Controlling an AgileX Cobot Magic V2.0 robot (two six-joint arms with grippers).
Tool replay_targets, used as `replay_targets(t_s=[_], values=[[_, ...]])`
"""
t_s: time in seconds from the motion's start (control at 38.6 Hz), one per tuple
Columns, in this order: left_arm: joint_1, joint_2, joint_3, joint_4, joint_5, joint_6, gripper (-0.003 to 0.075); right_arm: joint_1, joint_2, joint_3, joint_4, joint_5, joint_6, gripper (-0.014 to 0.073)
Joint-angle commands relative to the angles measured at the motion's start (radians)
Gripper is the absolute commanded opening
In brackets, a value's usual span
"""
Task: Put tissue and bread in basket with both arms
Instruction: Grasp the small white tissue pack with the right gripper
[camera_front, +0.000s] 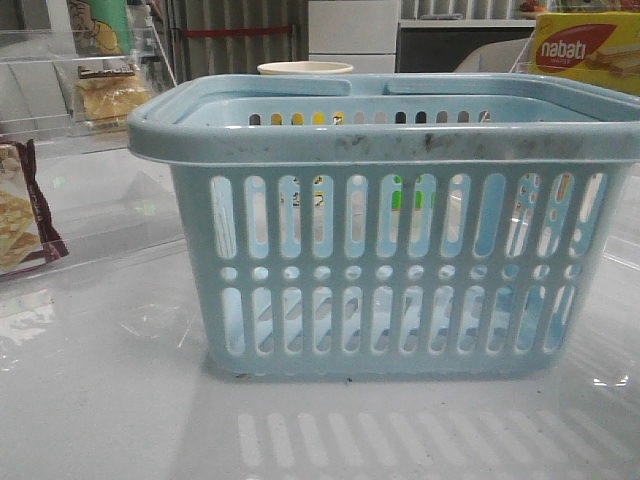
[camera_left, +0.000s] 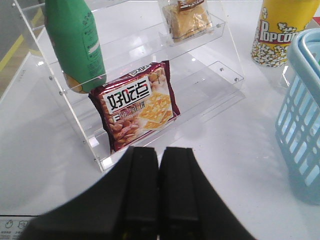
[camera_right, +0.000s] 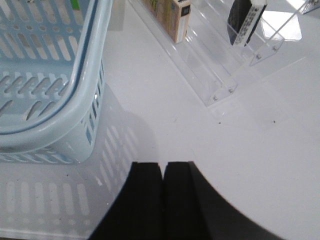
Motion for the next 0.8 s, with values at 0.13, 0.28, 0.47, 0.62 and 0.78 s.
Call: replay_targets(t_s=[0.13,0.28,0.47,0.62,0.78], values=[[-0.007,0.01,-0.027,-0.005,-0.081,0.001,0.0464,-0.003,0.072,-0.033,-0.013,-0.065,-0.002,0.0407],[-0.007,0.01,-0.027,-0.005,-0.086,0.001,0.0548,-0.003,0.13,-0.033,-0.014,-0.103,-0.002,0.0488],[-0.007,0.01,-0.027,-0.005,-0.086,0.001,0.0548,-0.029,0.221,-0.063,-0.019,-0.153,0.003,0.0488],[-0.007,0.01,-0.027,-0.005,-0.086,0.001,0.0548,-0.116,0.337,-0.167,-0.019,-0.149,0.004,0.0488],[-0.007,0.01,-0.027,-0.005,-0.086,0.001,0.0548,-0.187,0.475,-0.31,-0.019,-0.126,0.004,0.0488]])
